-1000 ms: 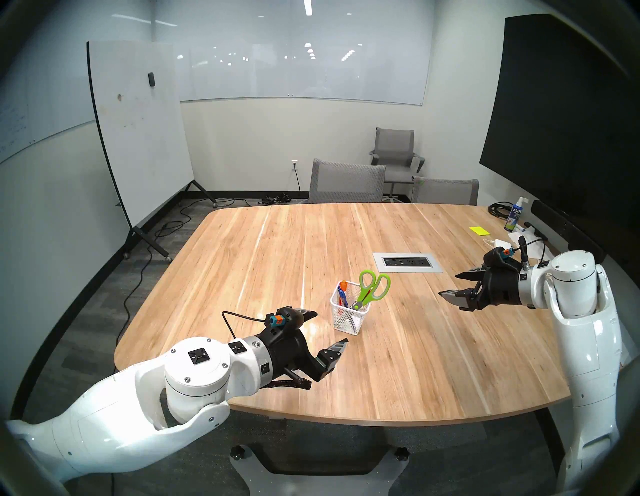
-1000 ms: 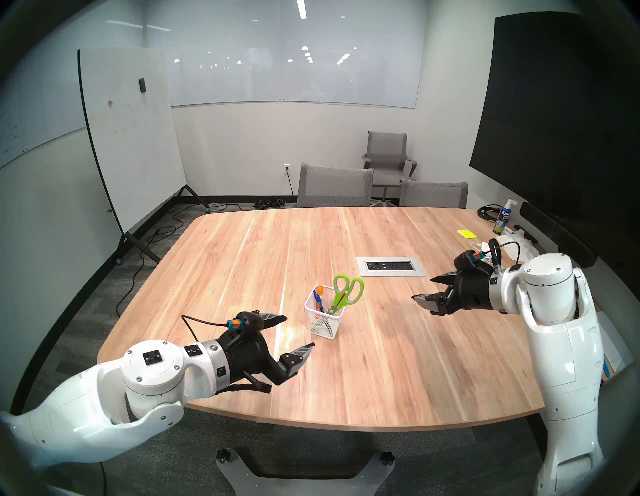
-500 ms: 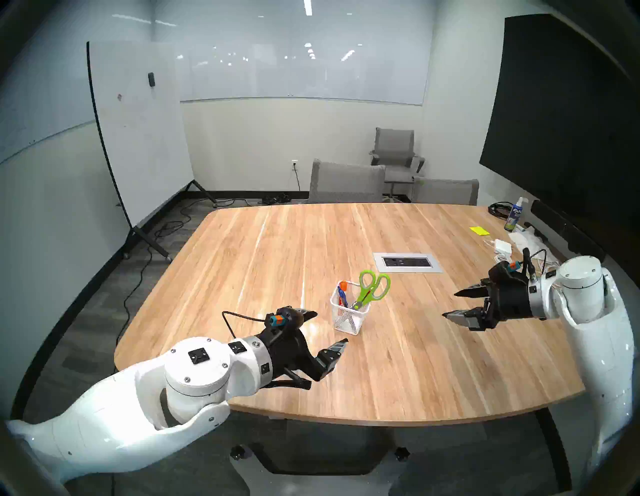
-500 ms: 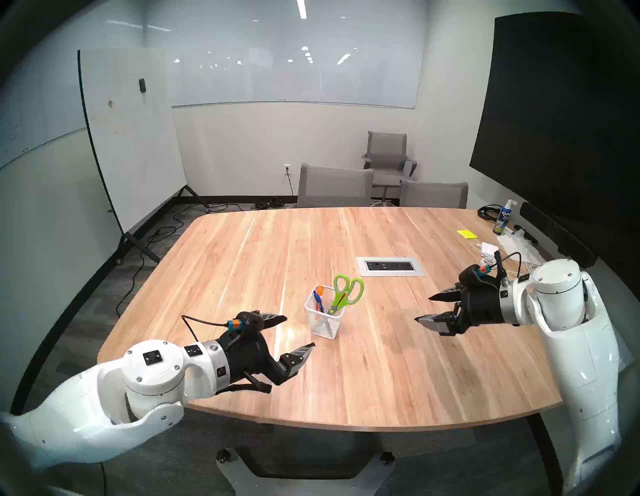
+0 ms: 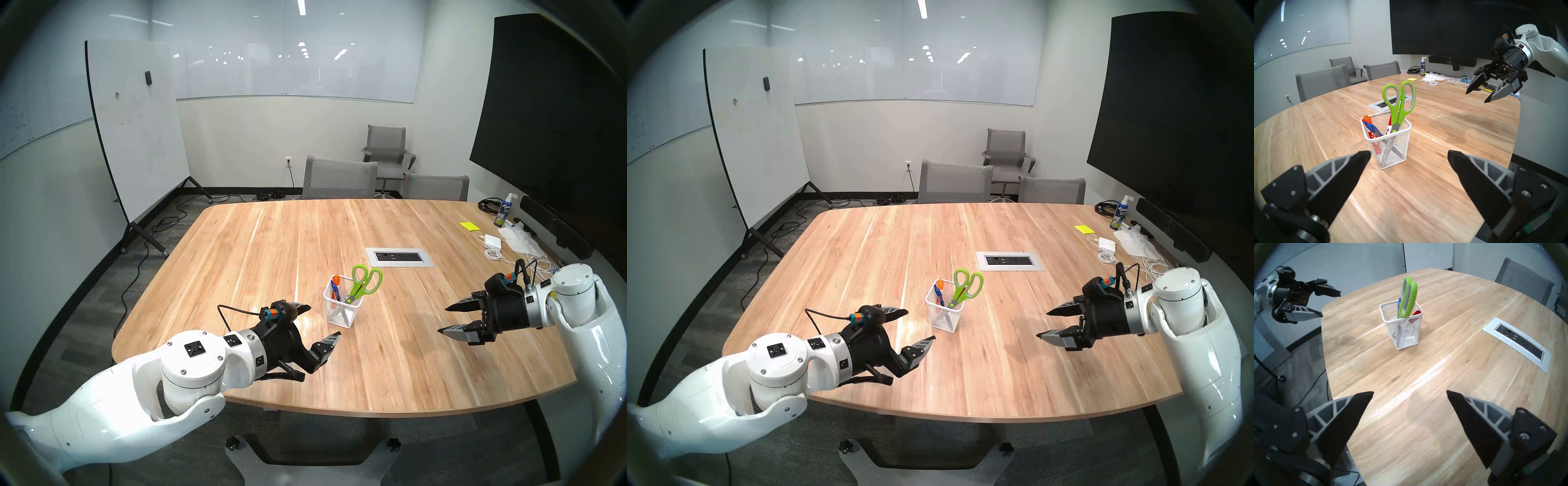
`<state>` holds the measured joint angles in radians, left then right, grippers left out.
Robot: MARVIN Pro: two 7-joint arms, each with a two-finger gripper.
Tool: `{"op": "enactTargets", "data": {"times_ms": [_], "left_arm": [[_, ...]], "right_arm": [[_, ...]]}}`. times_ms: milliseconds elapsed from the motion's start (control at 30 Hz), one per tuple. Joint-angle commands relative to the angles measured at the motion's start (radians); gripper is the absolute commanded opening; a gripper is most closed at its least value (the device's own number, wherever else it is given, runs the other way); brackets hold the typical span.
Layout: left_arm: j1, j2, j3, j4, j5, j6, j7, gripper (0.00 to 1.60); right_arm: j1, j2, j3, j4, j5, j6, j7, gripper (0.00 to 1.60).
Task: Place the pen, the marker, and the scissors into the pen holder
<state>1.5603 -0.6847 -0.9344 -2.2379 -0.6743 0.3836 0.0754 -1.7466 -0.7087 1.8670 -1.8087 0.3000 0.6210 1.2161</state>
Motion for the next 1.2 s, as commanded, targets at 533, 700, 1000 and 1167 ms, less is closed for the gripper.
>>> {"op": "enactTargets", "data": {"times_ms": [533,700,1000,1167], "left_arm": [[0.0,-0.001,-0.005,-0.016,-0.002,-0.008,-0.001,1.6],[-0.001,-0.002,-0.005,-0.016,-0.002,-0.008,-0.001,1.6],[0.0,-0.001,-0.005,-0.016,-0.002,-0.008,-0.001,1.6],[0.0,-0.001,-0.005,-0.016,-0.002,-0.008,-0.001,1.6]], "right_arm": [[-0.031,-0.164,0.004,-0.015,0.098,-0.032,-0.07,1.6],[-0.055,-0.215,0.023,-0.027,0.075,-0.097,-0.133,1.6],[-0.059,-0.221,0.002,-0.015,0.068,-0.138,-0.147,1.6],[-0.069,-0.247,0.011,-0.019,0.064,-0.154,-0.171,1.6]]}}
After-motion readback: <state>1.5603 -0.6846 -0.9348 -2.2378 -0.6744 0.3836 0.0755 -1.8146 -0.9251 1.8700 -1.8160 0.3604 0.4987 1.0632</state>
